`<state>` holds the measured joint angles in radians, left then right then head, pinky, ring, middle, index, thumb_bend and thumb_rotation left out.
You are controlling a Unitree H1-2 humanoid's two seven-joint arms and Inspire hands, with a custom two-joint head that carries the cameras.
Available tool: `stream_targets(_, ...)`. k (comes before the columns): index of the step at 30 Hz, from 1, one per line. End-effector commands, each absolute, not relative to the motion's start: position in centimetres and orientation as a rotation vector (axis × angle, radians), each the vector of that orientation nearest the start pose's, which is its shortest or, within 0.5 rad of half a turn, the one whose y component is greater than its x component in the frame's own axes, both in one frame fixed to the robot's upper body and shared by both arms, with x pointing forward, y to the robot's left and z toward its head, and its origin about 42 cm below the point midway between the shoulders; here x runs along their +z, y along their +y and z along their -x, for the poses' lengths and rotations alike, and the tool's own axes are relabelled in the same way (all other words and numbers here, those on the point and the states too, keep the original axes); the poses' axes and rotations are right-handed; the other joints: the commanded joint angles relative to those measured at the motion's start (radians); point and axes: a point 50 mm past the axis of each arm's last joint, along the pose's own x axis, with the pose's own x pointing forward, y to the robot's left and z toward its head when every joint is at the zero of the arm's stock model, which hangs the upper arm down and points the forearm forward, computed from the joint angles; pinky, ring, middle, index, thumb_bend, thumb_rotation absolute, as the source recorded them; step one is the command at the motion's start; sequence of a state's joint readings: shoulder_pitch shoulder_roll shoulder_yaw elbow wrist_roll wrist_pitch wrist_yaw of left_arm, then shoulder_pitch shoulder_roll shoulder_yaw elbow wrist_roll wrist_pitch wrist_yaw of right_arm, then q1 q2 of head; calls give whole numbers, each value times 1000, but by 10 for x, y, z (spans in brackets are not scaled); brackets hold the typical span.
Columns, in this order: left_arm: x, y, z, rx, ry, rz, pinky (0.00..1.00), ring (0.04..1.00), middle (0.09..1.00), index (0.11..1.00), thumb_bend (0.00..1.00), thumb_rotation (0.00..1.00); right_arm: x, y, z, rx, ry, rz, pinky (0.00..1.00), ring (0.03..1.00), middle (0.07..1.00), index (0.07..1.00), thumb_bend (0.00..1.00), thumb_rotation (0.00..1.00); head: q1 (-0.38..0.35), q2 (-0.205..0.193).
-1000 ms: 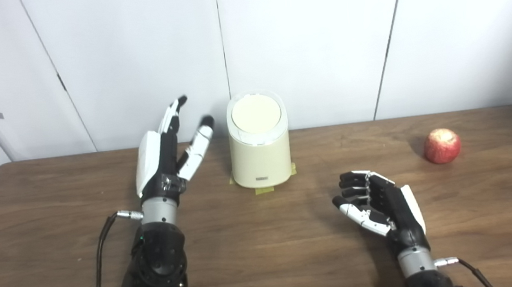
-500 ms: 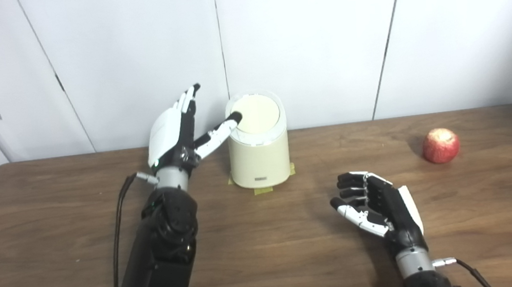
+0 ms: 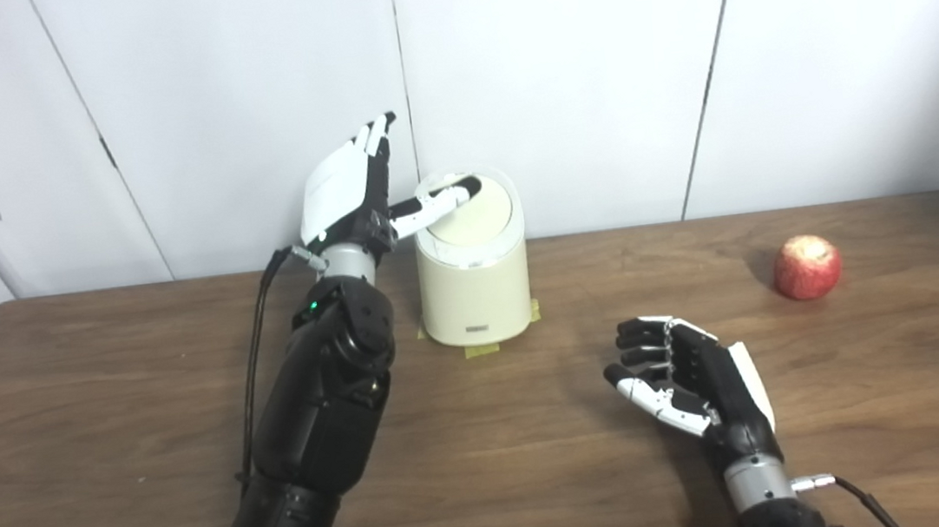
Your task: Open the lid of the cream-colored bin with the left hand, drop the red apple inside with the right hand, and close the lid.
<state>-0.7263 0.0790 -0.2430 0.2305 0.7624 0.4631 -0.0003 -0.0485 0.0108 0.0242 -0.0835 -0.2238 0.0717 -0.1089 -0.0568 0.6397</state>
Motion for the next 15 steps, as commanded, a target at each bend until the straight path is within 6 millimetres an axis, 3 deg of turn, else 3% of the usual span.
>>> stream_targets(1,306,126,-477,116,-236,-968,1000,1000,1000,991,855,475,144,-199,-304,-90,-146,199,508,614,637,617,348,169,-1,2)
stream_targets(4,303,126,-481,123,-219,-980,1000,1000,1000,984,877,397,144,-200,-305,-86,-149,208,505,609,634,619,344,172,-2,1)
stream_targets(11,296,128,-487,119,-185,-994,1000,1000,1000,986,904,317,142,-199,-305,-85,-155,201,499,605,629,613,345,127,-4,1)
stream_targets(15,292,129,-490,124,-170,-1004,1000,1000,1000,985,915,260,142,-199,-305,-83,-152,219,497,603,629,615,344,170,-6,1)
